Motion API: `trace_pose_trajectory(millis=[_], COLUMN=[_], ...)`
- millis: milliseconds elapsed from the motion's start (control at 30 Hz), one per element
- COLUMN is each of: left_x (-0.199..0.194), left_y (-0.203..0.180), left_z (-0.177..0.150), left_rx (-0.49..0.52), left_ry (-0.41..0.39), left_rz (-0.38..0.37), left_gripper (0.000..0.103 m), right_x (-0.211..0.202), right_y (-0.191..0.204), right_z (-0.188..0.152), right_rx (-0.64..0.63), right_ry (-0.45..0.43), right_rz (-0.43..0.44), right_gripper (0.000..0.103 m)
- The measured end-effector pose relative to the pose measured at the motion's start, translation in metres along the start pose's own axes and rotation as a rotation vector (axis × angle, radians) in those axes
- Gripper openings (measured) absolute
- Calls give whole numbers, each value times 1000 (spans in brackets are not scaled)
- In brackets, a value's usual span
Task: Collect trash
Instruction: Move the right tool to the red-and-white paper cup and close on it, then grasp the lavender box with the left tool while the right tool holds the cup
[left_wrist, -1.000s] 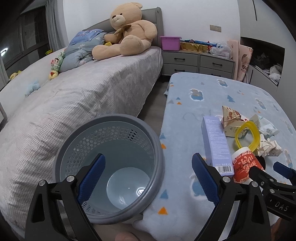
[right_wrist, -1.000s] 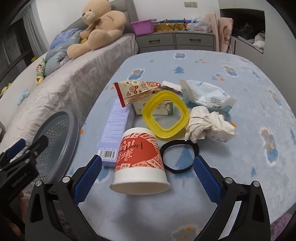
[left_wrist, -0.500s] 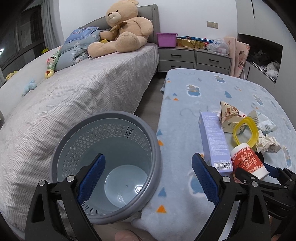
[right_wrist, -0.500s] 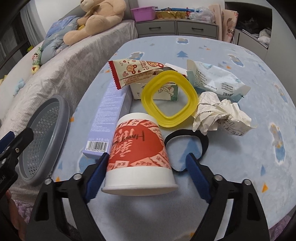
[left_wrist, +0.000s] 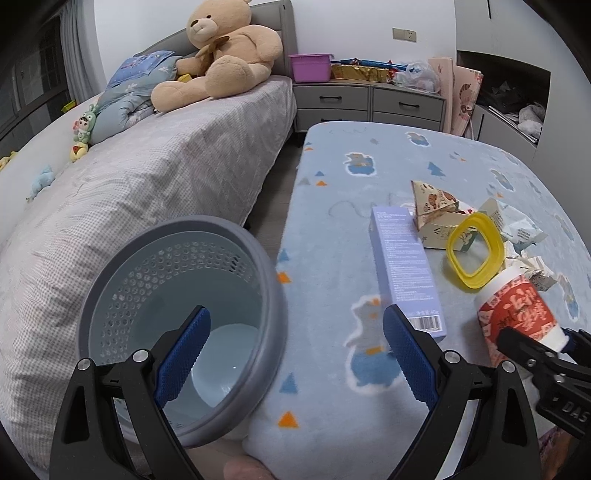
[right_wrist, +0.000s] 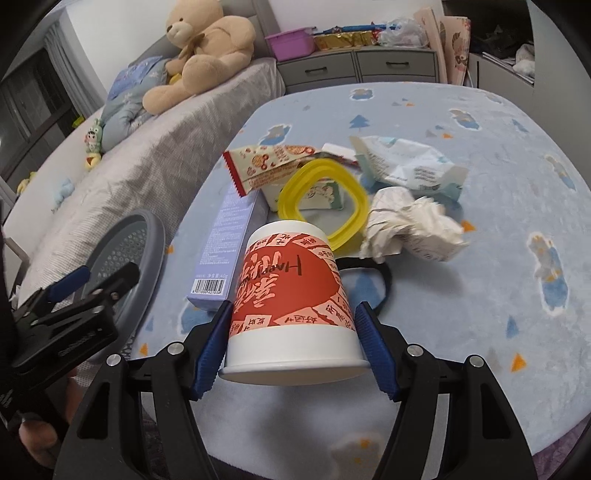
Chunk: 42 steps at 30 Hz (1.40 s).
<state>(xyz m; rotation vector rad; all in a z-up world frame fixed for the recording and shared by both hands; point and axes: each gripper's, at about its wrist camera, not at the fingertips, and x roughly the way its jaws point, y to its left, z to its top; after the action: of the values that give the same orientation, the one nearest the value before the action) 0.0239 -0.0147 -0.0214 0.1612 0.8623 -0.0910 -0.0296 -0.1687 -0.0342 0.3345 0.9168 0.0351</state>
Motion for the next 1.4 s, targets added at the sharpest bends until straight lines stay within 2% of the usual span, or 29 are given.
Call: trace_pose_trajectory(millis=[267,567,1100,1233,1267,1300,1333,1400], left_x=[17,54,95,98,97,97,97,96], left_y=[-32,-58,-68,-73,-74,-75,-76,-79], left_z=[10,22,26,25,25,24,24,23], left_rx=[34,44,11,25,32,39,47,65], left_ry=[27,87,181,173,166,161,166,165], left_rz=[-50,-75,-135,-132,-129,-133,-142,-145], left_gripper=[90,90,90,89,88,79,64,56], right_x=[-27,-27,-19,-17,-17,-17,-17,-17], right_y=[-30,-51,-60,-60,-61,-61,-60,-60], right_z=[1,2,3,3,4,4,4,4], right_rx=[26,51,66,64,64,64,64,64], right_ry=[-47,-37,-24,-21,-21,-20,-21,-21], right_rz=[-52,-52,-61,-62,-62,-61,-62,-62], right_gripper=[65,65,65,65,65,65,65,65])
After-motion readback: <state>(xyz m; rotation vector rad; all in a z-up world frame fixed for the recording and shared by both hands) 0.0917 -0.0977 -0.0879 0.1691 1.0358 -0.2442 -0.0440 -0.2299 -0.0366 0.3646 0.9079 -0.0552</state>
